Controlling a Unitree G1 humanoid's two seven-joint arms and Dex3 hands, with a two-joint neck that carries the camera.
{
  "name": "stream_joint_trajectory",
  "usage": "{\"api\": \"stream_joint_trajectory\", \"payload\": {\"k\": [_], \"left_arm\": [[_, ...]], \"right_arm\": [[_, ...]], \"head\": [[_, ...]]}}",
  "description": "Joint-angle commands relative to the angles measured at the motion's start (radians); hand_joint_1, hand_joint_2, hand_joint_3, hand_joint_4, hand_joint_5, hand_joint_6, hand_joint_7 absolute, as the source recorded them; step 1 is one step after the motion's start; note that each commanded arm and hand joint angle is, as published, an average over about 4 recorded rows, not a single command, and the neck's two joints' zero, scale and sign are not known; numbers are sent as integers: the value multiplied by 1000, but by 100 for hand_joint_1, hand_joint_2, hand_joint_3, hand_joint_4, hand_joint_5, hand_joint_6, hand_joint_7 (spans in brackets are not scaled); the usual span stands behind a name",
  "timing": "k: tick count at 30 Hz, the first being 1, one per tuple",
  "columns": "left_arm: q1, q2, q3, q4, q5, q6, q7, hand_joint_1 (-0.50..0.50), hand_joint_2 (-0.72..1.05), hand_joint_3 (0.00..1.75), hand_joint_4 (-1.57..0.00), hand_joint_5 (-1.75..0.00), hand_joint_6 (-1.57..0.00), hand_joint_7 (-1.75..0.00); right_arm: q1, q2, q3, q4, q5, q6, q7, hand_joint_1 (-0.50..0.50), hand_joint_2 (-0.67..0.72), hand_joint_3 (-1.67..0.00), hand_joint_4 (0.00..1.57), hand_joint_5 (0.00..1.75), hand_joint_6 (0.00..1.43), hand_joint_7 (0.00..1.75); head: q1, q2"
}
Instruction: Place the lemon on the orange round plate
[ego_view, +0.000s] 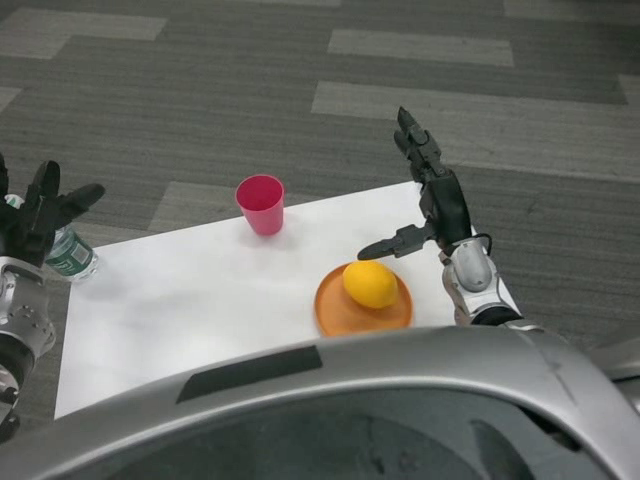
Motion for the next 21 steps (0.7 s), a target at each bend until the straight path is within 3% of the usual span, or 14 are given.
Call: {"api": "stream_joint_trajectory", "payload": {"k": [1, 11, 21], "left_arm": [[-2, 15, 4, 0, 2, -7, 2, 50, 96, 2, -4, 0, 0, 0], [1, 13, 3, -2, 2, -9, 0, 50, 96, 9, -4, 0, 0, 0], [6, 11, 4, -7, 2, -13, 0, 50, 96, 9, -4, 0, 0, 0]], "right_arm": [[-30, -5, -1, -33, 19, -6, -23, 25, -10, -16, 0, 32, 0, 0], [-71, -16, -22, -74, 32, -6, -58, 21, -16, -24, 0, 29, 0, 0], [-97, -21, -30, -75, 33, -6, -69, 21, -16, -24, 0, 29, 0, 0]], "head": [[3, 3], [29, 9], [144, 14]]}}
